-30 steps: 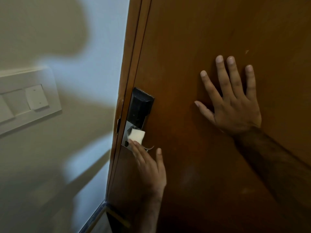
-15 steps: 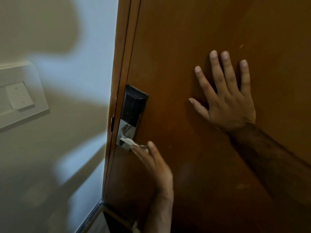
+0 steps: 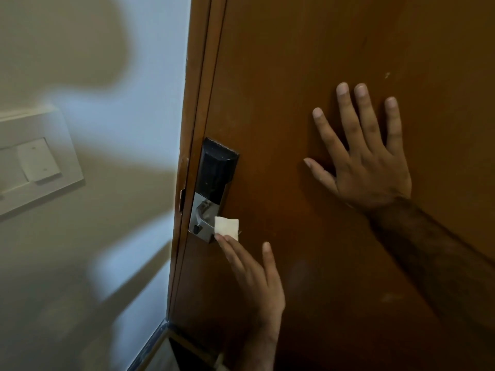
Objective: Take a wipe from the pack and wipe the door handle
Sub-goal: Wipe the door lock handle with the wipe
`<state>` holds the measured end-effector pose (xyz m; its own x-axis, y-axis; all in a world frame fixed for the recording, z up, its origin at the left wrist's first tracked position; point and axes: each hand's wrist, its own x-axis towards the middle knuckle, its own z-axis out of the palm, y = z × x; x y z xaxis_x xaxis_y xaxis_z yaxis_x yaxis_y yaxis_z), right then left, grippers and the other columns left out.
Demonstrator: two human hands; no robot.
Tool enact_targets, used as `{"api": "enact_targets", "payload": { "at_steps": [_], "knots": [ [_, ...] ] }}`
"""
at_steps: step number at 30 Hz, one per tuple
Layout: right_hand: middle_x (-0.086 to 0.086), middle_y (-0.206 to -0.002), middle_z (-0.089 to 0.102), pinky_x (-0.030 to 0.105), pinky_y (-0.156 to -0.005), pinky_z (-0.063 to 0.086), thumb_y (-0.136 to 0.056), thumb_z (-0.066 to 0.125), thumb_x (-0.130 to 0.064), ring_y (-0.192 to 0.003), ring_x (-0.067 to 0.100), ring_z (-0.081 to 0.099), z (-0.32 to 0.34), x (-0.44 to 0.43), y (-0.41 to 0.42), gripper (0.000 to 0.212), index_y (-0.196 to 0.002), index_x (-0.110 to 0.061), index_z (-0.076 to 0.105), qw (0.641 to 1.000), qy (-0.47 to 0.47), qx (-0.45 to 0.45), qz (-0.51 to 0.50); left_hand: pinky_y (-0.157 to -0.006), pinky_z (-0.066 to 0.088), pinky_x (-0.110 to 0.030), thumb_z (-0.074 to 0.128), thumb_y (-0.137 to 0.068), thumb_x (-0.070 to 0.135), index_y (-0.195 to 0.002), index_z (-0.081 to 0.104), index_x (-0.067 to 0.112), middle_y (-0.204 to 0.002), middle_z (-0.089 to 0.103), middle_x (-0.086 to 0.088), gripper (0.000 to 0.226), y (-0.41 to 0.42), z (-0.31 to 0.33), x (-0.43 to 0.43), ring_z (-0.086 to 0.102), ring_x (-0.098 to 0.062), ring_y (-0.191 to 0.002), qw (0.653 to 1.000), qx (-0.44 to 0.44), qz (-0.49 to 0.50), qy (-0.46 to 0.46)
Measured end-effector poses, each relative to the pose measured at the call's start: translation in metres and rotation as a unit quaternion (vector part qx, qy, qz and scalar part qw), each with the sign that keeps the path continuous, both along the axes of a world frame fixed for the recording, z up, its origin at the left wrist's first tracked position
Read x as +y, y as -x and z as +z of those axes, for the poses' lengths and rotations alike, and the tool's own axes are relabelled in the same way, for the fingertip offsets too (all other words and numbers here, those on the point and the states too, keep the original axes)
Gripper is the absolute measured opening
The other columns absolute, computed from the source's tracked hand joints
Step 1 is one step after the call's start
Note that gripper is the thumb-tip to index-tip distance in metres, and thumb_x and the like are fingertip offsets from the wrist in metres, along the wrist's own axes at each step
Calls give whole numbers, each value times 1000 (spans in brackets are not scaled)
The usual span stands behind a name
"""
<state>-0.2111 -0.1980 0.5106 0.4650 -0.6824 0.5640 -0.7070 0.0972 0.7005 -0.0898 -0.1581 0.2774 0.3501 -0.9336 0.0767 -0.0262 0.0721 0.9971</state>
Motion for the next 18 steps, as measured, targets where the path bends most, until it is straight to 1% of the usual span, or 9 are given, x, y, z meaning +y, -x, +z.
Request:
{"api": "enact_targets", "payload": {
  "at_steps": [2, 4, 6, 8, 10, 12, 14, 16, 18],
  "knots": [
    [23, -175, 4, 65, -128, 10, -110, 25, -63, -162, 42, 5, 0, 0, 0, 79, -171, -17, 6, 1000, 0, 3, 1, -121, 37, -52, 21, -90, 83, -151, -31, 53, -171, -26, 14, 85, -1, 3, 3, 11, -26, -160, 1000, -27, -9, -5],
    [23, -175, 4, 65, -128, 10, -110, 26, -63, -162, 42, 6, 0, 0, 0, 79, -171, -17, 6, 1000, 1, 1, 1, -116, 43, -58, 25, -93, 79, -156, -27, 44, -172, -24, 12, 89, -17, -3, -20, 16, -31, -159, 999, -45, 7, -18],
    [23, -175, 4, 65, -128, 9, -110, 26, -63, -162, 41, 6, -1, -1, 1, 79, -171, -17, 6, 1000, 3, 1, 2, -111, 47, -60, 29, -95, 76, -161, -19, 39, -173, -19, 12, 89, -38, -7, -52, 17, -32, -159, 999, -27, 25, -33],
    [23, -175, 4, 65, -127, 9, -110, 26, -63, -162, 41, 6, 0, -1, 0, 80, -171, -17, 6, 1000, 1, 1, 3, -109, 50, -59, 29, -96, 74, -164, -9, 34, -175, -10, 9, 87, -52, -4, -69, 19, -30, -159, 999, -37, 36, -18],
    [23, -175, 3, 64, -127, 8, -110, 26, -64, -162, 42, 5, 0, -2, 1, 80, -171, -17, 5, 1000, -1, 3, 2, -111, 49, -56, 29, -96, 73, -165, -2, 29, -175, -2, 3, 88, -57, -4, -66, 20, -28, -158, 997, -69, 35, -8],
    [23, -175, 3, 64, -127, 7, -110, 25, -64, -162, 42, 4, 0, -2, 1, 80, -171, -17, 4, 1000, -1, 3, 0, -113, 47, -55, 29, -96, 73, -165, -1, 26, -175, -2, 4, 89, -59, -9, -49, 19, -26, -159, 994, -106, 19, -14],
    [23, -175, 3, 64, -127, 7, -110, 25, -64, -162, 41, 4, 0, -2, 1, 80, -171, -17, 4, 1000, 0, 4, 0, -113, 48, -55, 27, -97, 73, -165, -1, 23, -175, -5, 5, 90, -60, -15, -31, 19, -27, -159, 986, -166, 3, -8],
    [23, -175, 3, 64, -128, 7, -110, 25, -64, -162, 41, 5, 0, -2, 1, 80, -171, -17, 5, 1000, 3, 3, 2, -119, 41, -51, 31, -98, 70, -165, 0, 17, -176, -5, 0, 91, -66, -17, -26, 18, -27, -159, 975, -222, -11, 9],
    [23, -175, 4, 64, -127, 8, -110, 26, -64, -162, 41, 6, 0, -2, 0, 80, -171, -17, 6, 1000, 2, 0, 5, -124, 23, -38, 36, -98, 65, -165, 1, 15, -176, -2, -4, 91, -77, -10, -36, 13, -25, -160, 965, -261, -32, 3]
  ]
}}
